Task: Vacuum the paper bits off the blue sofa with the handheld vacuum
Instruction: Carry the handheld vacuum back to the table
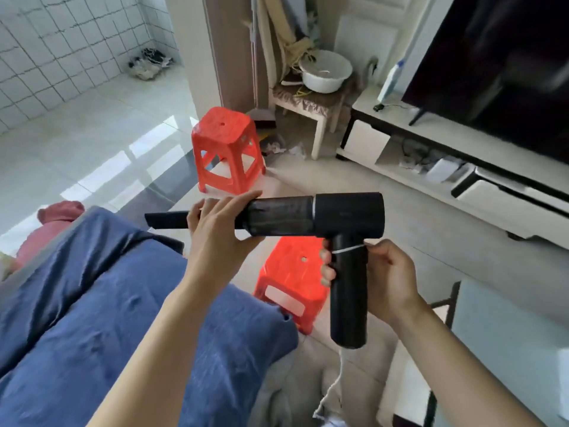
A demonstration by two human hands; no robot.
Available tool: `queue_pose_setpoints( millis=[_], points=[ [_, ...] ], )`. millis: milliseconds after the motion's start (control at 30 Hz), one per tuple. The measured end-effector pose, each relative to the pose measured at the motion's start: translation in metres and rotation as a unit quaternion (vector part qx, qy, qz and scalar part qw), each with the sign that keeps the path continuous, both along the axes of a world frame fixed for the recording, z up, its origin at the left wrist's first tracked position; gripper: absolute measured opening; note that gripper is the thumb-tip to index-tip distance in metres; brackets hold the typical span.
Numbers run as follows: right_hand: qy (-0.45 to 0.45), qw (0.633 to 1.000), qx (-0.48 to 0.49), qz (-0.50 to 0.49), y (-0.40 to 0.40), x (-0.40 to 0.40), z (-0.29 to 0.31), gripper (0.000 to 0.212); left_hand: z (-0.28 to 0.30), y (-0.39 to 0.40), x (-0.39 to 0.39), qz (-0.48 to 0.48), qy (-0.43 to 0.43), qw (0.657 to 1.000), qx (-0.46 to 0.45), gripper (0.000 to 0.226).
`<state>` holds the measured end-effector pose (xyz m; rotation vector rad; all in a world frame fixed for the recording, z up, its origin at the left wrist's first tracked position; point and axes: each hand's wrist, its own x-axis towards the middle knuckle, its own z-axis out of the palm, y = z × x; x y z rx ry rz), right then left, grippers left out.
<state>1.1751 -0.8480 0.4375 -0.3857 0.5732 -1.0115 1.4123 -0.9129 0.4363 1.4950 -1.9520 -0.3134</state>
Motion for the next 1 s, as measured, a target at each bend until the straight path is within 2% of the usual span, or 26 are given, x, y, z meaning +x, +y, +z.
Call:
queue_pose_setpoints(
  millis=[400,633,833,1000],
  points=[
    [-0.057,0.985,-0.017,-0.159,0.128,-0.093,-0.002,0.047,-0.006,0.043,-0.134,-0.171,0.028,0.984,0.04,0.059],
    [-0.007,0.964,-0.02,-0.266,0.203,-0.155,-0.003,0.046,-0.005,0.086,-0.225,-0.25,0.037,0.966,0.056,0.064],
    [-0.039,0.95,-0.03,-0.308,0.26,-0.213,-0.005,0.049,0.002,0.129,-0.298,-0.291,0.031,0.954,0.062,0.067],
    [-0.071,0.95,-0.063,-0.298,0.329,-0.282,-0.007,0.046,0.001,0.19,-0.376,-0.317,0.025,0.945,0.08,0.068]
  ],
)
